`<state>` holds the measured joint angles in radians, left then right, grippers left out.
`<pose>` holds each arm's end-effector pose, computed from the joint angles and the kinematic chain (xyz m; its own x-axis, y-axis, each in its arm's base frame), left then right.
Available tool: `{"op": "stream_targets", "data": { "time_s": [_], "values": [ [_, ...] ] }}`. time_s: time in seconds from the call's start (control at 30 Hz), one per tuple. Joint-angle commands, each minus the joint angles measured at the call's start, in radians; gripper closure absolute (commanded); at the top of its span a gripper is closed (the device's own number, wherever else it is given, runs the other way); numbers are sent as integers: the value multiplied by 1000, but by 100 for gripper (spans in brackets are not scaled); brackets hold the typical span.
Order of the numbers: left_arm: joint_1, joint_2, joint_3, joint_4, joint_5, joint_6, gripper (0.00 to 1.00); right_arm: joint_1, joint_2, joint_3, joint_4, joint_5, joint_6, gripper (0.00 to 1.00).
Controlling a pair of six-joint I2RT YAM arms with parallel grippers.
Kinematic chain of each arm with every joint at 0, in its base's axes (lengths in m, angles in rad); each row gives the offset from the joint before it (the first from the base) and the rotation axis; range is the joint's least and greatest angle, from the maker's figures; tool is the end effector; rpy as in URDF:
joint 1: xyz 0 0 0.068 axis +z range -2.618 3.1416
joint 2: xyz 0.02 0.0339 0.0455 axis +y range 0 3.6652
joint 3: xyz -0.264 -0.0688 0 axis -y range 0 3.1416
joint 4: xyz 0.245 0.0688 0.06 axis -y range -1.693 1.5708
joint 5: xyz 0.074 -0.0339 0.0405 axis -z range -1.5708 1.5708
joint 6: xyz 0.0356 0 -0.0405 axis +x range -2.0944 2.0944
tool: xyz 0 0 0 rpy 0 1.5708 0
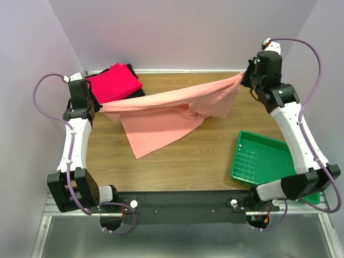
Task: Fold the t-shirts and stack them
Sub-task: Flatten the tshirt out
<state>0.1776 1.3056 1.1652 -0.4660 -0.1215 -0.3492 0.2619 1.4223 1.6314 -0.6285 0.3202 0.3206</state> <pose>0.2863 0.0558 0.3311 -0.4336 -0.4229 -0.7957 -0.4488 0.8671 -0.2162 0.2990 0.0686 0.4403 -0.3632 0.2123 -0.9072 0.1542 0.9740 0.1662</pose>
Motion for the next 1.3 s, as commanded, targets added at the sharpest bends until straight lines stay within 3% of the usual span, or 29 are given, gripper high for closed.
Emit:
{"op": "stream_targets", "data": {
  "time_s": [0.0,0.1,0.33,0.37,0.4,0.43,0.5,0.63,0.83,1.0,1.27],
  "values": [
    [13,-55,-33,15,-63,-4,100,-4,-43,-54,35,-1,-9,100],
    [13,-57,-61,32,-37,-4,100,-4,-17,-82,61,16,-8,100],
    [13,89,-107,138,52,1,100,-4,373,66,85,-50,-32,98],
    [13,105,-107,147,56,9,100,-4,432,106,84,-53,-37,92],
    [13,124,-102,151,60,22,100,-4,507,134,81,-67,-44,62],
    [13,150,-92,162,77,33,100,-6,524,157,78,-119,-41,41],
    [13,168,-75,164,97,59,100,-4,509,142,79,-185,-37,22],
    [13,170,-84,176,117,75,100,-3,417,-26,78,-283,-5,21],
    [13,153,-114,181,151,76,100,-3,248,-345,81,-314,58,31],
    [13,153,-118,165,157,72,100,-4,259,-398,79,-267,63,45],
    [13,139,-122,153,140,73,100,-4,362,-404,104,-240,25,53]
  ]
}}
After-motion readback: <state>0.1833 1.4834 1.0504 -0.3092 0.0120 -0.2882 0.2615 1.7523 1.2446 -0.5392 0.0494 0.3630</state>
